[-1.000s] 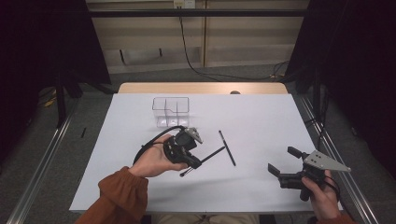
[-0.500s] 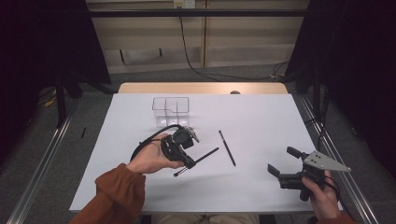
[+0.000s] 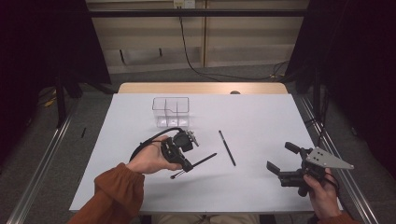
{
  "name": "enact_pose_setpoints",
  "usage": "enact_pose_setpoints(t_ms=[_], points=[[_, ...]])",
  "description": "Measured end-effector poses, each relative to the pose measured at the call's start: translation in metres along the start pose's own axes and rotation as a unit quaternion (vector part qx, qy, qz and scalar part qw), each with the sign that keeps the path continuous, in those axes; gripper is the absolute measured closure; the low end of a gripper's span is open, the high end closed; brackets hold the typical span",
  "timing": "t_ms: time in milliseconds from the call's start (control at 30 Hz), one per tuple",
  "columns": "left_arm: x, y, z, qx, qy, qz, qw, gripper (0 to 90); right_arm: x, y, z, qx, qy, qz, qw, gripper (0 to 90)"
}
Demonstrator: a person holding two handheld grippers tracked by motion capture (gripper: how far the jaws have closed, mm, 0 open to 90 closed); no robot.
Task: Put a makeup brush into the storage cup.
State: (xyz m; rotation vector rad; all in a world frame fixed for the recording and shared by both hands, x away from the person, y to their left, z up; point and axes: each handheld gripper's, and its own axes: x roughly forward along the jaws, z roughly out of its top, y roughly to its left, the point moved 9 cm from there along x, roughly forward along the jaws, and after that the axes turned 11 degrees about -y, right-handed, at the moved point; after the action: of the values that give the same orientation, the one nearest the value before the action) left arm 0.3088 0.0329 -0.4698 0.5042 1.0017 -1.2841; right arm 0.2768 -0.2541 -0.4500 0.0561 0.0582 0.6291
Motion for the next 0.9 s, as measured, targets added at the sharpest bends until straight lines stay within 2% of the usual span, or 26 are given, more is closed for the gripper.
enact_pose_setpoints(t_ms=[100,300,433,500,600,733,900], points=[[0.001,0.000,-0.001,-0.005,0.000,0.005,1.0000,84.8,0.004,0.002,0.008,0.002,-0.008,0.006,0.9999,0.0],[0.002,-0.004,0.000,0.007,-0.001,-0.001,1.0000,84.8,0.011,0.006,0.017,-0.003,-0.009,0.015,0.9998,0.0],[0.001,-0.003,0.002,0.001,-0.005,0.003,1.0000,84.8,0.020,0.010,0.027,-0.005,-0.015,0.030,0.9994,0.0],[0.001,-0.003,0.003,0.006,-0.005,0.005,1.0000,84.7,0.023,0.011,0.028,-0.004,-0.014,0.035,0.9993,0.0],[0.001,-0.003,0.004,0.006,-0.008,0.007,0.9999,84.8,0.032,0.017,0.026,-0.006,-0.004,0.048,0.9988,0.0],[0.002,-0.004,0.003,0.008,0.000,0.007,0.9999,84.8,0.038,0.023,0.026,-0.008,0.003,0.060,0.9981,0.0],[-0.001,-0.003,0.006,0.011,-0.002,0.010,0.9999,84.8,0.048,0.033,0.030,0.001,0.021,0.077,0.9968,1.2]])
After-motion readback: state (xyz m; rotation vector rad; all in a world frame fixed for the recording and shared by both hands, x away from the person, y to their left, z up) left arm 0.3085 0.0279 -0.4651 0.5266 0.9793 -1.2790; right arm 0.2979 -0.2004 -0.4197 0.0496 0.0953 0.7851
